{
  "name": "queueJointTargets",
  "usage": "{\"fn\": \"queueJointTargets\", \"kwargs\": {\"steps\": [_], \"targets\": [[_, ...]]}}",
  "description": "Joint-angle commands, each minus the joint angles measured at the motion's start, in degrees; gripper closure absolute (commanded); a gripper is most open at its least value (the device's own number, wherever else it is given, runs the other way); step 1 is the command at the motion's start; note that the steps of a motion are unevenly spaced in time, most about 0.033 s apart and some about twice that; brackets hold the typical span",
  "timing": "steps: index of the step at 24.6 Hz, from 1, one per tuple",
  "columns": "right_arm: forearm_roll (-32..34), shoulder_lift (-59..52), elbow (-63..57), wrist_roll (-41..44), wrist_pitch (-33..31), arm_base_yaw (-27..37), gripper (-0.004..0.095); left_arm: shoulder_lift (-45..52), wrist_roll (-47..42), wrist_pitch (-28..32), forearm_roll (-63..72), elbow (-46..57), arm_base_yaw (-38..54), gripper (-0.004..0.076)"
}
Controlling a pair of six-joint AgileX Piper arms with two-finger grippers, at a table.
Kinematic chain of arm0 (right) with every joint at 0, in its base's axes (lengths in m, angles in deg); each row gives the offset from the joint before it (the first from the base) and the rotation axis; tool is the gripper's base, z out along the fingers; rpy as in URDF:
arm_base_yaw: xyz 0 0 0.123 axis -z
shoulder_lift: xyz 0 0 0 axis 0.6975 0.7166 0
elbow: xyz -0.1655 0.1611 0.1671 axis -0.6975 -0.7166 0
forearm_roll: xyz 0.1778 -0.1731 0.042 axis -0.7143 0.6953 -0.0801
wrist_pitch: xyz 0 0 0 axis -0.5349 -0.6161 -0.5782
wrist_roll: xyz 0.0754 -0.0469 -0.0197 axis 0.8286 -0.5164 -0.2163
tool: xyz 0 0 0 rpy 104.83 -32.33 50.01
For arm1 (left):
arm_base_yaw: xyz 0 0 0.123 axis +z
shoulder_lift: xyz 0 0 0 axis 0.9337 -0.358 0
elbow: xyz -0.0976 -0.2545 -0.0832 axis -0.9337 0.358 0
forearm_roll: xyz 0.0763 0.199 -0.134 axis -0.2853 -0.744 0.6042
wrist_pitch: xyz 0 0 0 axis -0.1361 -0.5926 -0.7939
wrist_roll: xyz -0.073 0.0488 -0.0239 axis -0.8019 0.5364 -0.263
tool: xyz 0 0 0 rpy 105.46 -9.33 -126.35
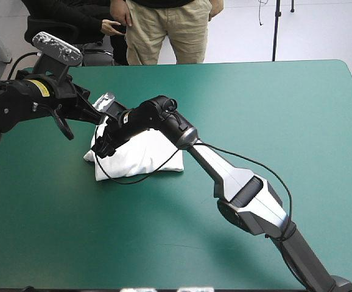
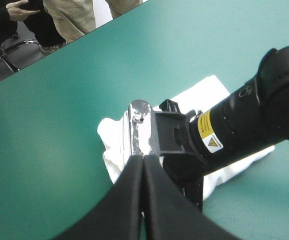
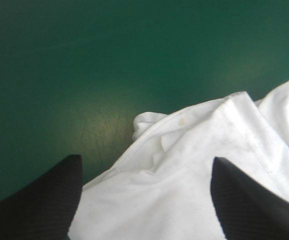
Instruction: Fold the cloth
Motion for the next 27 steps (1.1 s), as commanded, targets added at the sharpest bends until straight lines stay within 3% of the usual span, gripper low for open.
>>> {"fn": "queueJointTargets", "kwargs": {"steps": [1, 6, 8, 12, 14, 17, 22, 27], "targets": [[0.7, -5.4, 2.0, 1.8, 0.4, 0.1, 0.0151, 1.6, -0.7, -1.3, 0.1, -1.2, -0.1, 0.0741], [6.9, -8.1, 2.0, 4.8, -12.7, 0.4, 0.0348, 2.7, -0.7, -1.7, 0.0, -1.2, -0.1, 0.0741], [7.9, -9.6, 0.2, 8.3, -13.0, 1.6, 0.0391, 3.2, -0.7, -1.8, -0.8, -1.2, -0.1, 0.0741], [1.9, -17.2, -16.2, 7.5, -12.8, 7.1, 0.0409, 3.5, -1.1, -3.4, -4.4, -1.2, -0.1, 0.0741], [1.9, -23.4, -29.1, 5.2, -10.5, 10.0, 0.0409, 3.6, -1.7, -3.3, -4.8, -1.2, -0.1, 0.0741], [0.6, -32.0, -45.6, 3.7, 1.5, 15.1, 0.0408, 3.4, -1.7, -1.3, -4.7, -1.2, -0.1, 0.0741], [-7.5, -33.0, -53.4, -1.2, 6.1, 19.4, 0.038, 2.8, -1.7, -0.2, -3.9, -1.2, -0.1, 0.0741], [-11.2, -28.4, -54.1, -3.0, 10.1, 20.0, 0.0335, 2.0, -1.8, -0.4, -3.9, -1.2, -0.1, 0.0741]]}}
